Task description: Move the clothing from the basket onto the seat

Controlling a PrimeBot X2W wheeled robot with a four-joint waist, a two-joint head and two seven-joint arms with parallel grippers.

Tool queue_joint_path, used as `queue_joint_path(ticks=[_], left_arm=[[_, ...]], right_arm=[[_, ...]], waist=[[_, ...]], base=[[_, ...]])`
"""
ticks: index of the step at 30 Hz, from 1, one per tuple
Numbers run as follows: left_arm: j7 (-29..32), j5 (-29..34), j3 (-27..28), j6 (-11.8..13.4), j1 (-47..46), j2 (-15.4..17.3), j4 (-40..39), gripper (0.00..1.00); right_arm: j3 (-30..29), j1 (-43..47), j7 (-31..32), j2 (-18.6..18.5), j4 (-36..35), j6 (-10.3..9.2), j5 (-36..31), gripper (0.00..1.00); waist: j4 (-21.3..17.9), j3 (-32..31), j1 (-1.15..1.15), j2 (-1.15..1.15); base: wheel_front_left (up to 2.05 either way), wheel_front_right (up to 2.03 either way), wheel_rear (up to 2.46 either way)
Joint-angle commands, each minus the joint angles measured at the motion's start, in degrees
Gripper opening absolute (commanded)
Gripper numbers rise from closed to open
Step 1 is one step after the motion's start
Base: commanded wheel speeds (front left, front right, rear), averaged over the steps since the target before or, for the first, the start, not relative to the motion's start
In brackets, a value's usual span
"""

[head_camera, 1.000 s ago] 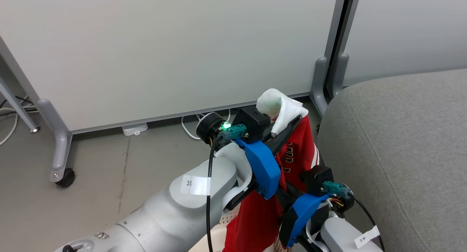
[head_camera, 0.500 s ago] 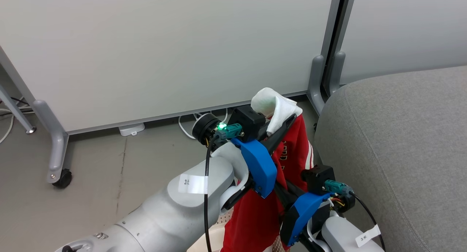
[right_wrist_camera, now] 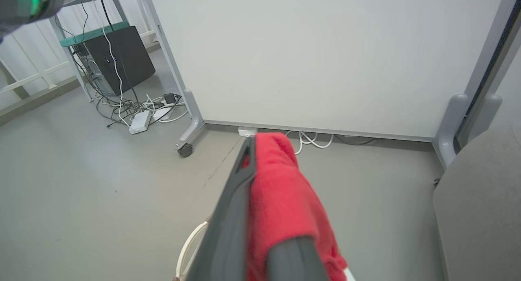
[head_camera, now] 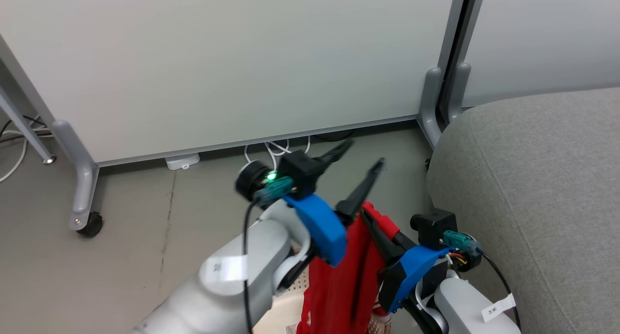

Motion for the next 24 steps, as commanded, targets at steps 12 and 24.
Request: queue_joint_path(ticks=[12,24], left_arm=[[-0.2,17.9,22.0,0.5,18.9,6.0,-12.1,1.0],[-0.2,25.7,31.8,-1.6,28.9,4.8,-15.9,1.0]], right_arm=[[-6.4,2.2,1.3,-0.4,-5.3,0.03,-4.9,0.0],[-12.0,6.4,4.6,-0.7,-13.6,0.03,-8.4,0.0]], waist=[[2.2,1.0,0.0,0.0],[2.5,1.9,0.0,0.0]], base=[[0.0,0.0,0.0],[0.0,0.0,0.0]])
